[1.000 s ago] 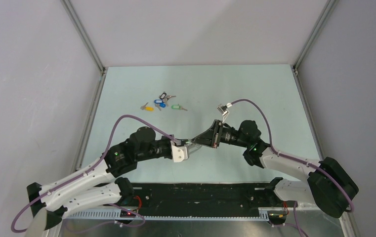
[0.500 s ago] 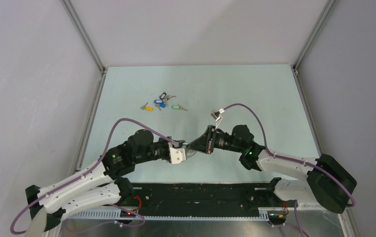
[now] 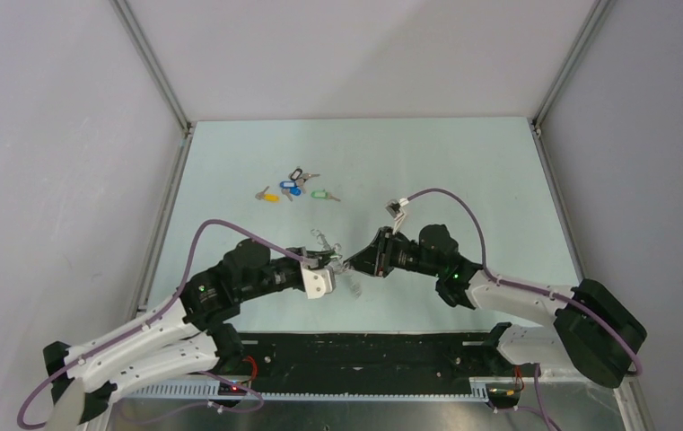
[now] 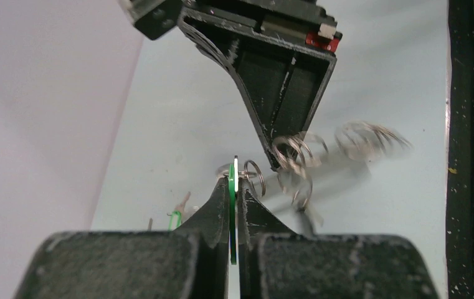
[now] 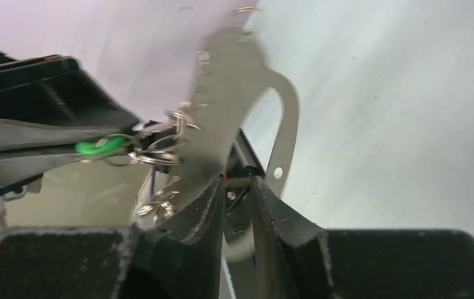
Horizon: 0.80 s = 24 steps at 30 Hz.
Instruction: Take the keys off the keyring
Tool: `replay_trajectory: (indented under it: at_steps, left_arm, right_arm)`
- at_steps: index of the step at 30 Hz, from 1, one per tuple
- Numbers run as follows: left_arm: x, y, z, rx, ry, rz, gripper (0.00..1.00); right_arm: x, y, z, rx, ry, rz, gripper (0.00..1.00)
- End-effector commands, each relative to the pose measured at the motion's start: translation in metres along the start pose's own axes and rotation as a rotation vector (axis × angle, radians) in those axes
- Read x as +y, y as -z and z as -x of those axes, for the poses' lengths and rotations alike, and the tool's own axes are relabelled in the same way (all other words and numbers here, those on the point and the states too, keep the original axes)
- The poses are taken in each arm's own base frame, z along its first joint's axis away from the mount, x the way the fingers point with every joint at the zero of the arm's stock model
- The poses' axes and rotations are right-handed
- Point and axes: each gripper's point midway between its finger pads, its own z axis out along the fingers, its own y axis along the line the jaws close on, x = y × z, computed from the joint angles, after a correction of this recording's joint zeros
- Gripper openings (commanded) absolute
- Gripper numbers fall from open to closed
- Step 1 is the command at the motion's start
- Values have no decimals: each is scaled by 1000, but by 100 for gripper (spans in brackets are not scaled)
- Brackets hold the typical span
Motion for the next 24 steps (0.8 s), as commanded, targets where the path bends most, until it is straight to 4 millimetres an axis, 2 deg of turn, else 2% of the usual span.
replay_trajectory:
  at_steps: [1, 6, 7, 11, 18, 24]
  left_arm:
    - [22, 3, 35, -126, -35, 77, 0]
    - [22, 2, 35, -126, -33, 73, 0]
    - [21, 2, 34, -124, -33, 73, 0]
    - [21, 1, 34, -123, -32, 72, 0]
    - [19, 0, 34, -126, -31, 60, 0]
    - [17, 0, 36, -135, -32, 49, 0]
  right_arm:
    - [-9, 12, 11, -43, 64, -56, 28]
    - [-2, 32, 28, -79, 201, -31, 37]
    - [3, 38, 35, -102, 250, -18, 38]
    - [20, 56, 42, -133, 441, 26, 41]
    - [43, 75, 36, -193, 725, 156, 42]
    - [53, 73, 25, -213, 902, 231, 38]
